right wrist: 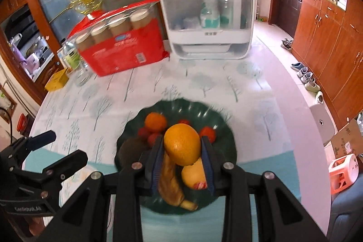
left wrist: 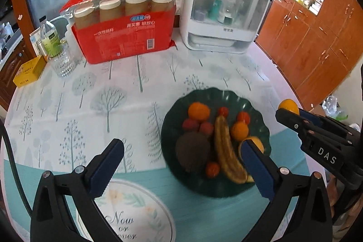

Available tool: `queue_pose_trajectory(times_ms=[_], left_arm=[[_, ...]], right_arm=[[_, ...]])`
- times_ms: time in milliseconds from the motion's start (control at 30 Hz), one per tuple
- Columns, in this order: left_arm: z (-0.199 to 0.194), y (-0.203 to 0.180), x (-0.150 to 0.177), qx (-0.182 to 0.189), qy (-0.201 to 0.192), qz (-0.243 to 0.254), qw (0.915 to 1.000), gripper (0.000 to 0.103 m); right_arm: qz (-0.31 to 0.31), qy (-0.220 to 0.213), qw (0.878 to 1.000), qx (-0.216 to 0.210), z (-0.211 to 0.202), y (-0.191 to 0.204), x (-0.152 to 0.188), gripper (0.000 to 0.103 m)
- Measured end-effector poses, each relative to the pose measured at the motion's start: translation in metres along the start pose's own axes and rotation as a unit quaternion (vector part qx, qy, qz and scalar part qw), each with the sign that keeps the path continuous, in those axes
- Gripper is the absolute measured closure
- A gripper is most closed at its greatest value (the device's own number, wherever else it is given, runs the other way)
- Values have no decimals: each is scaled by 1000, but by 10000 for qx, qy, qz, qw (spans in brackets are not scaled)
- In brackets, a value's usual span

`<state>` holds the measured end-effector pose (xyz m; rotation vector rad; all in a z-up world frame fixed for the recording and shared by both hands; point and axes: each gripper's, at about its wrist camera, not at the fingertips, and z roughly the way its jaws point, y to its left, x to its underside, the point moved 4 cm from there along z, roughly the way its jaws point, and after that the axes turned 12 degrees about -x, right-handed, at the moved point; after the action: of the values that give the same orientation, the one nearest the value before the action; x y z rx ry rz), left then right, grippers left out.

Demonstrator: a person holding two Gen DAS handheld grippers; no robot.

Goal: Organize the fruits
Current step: 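Carry the small orange onto the green plate and open the right tool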

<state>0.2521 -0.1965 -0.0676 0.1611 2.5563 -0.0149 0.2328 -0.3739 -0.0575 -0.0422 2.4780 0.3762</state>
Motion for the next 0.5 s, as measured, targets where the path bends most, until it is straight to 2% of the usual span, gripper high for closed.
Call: queue_pose_trajectory(times_ms=[233, 500], left_arm=[[29, -16, -15, -294, 79, 153, 9994, 1], [57, -19, -7, -384, 356, 299, 9982, 1]], right_arm=[[50, 216, 9997, -73, 35, -15, -14, 71], [82, 671, 9977, -52, 79, -23, -7, 71]])
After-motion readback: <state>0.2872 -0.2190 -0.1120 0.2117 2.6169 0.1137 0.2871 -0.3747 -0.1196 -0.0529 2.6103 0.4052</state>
